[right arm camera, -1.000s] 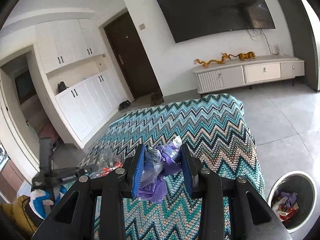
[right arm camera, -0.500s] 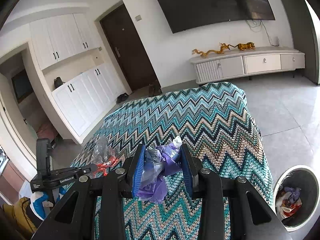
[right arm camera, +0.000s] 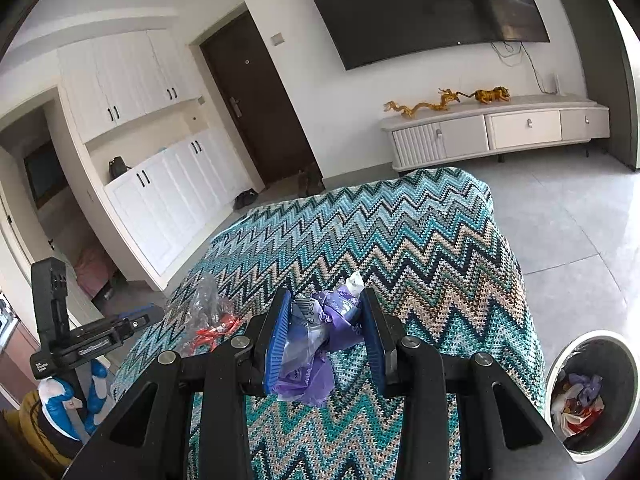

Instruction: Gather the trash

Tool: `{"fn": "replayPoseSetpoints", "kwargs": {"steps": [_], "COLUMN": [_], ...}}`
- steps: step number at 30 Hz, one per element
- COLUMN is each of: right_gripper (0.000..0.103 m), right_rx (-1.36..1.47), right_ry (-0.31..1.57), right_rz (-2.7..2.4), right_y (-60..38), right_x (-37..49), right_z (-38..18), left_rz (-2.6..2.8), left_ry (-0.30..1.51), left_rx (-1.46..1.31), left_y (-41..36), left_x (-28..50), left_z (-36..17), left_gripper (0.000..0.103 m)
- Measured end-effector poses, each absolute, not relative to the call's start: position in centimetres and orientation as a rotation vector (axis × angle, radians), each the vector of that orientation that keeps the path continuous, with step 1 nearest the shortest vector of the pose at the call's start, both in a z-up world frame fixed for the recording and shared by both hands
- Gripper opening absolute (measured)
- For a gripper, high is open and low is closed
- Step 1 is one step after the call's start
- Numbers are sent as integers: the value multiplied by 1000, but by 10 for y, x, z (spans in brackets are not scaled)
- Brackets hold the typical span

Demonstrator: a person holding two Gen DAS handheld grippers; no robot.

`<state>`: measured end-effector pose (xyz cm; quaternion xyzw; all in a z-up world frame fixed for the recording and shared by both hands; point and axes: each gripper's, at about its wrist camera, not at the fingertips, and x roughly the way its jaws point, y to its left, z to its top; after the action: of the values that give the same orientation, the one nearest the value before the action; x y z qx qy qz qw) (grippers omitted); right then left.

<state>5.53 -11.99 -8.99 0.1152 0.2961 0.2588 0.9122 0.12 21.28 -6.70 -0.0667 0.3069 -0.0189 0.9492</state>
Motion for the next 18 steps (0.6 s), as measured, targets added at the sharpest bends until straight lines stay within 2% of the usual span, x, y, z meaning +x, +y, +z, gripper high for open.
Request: {"fn": "replayPoseSetpoints", "kwargs": {"steps": [5,12,15,18], "right_gripper": [35,35,35,35], "right_rx": [238,241,239,236], "right_ry": [611,624,632,638], "right_rz": [534,524,520,517], "right_y": [-120,-122,-121,-120], "right_x": [54,58,60,62], "right_z": [-90,-94,-96,-98], "left_rz": [-38,-54,-50,-50], "left_ry": [660,806,848,897], "left_rx": [-130,-135,-117,-121], "left_y": [216,219,218,219], "left_x": [8,42,56,66], "left_z": [-76,-118,-131,-146], "left_gripper": [88,86,77,64]}}
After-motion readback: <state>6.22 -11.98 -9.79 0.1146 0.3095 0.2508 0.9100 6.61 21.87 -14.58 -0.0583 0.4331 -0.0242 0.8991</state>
